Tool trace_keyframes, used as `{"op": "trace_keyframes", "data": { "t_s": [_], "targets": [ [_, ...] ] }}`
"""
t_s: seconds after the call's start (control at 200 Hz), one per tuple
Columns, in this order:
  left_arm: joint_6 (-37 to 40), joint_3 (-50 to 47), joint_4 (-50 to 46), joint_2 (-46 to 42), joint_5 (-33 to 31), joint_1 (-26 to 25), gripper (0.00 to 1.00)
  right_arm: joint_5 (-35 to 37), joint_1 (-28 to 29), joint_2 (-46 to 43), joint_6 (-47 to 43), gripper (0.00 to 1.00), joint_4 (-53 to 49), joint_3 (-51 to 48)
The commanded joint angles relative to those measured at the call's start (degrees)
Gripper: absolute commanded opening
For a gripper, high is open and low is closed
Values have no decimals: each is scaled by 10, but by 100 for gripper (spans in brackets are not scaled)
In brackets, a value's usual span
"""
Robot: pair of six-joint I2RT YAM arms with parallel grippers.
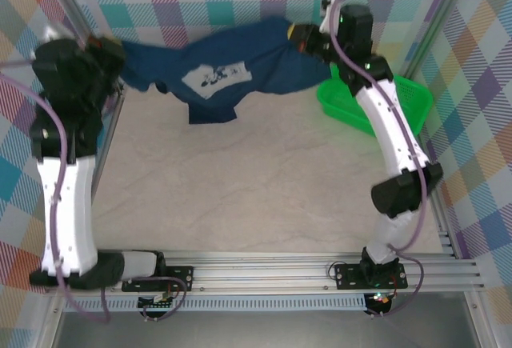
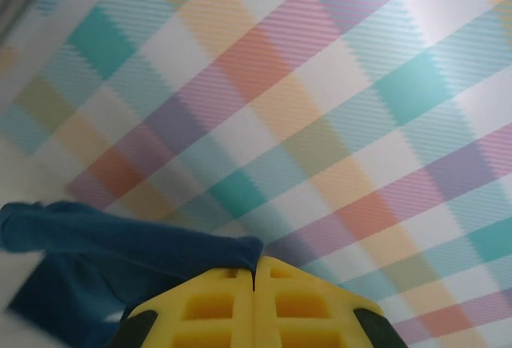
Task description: Fold and stack the t-shirts
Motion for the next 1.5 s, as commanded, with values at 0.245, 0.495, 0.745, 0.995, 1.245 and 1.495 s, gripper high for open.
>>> {"op": "trace_keyframes", "data": {
  "t_s": [0.245,0.495,0.745,0.995,1.245,1.495],
  "targets": [
    [-140,-682,-62,-274,97,-31,0,28,67,-260,162,54,137,-778],
    [-159,-770,-121,-356,97,-31,0,131,67,-367,225,58,-36,-779],
    [-133,-722,-151,-352,44,-31,0,159,67,-279,358,53,-33,-720],
    [-125,-709,-126,-322,48,-31,0,148,55,-131,346,36,-87,-599],
    [-109,-695,-113,-300,56,-32,0,133,26,-142,369,30,-7,-689],
    [-98,-689,-106,-279,63,-32,0,114,14,-98,361,30,26,-676]
  ]
}}
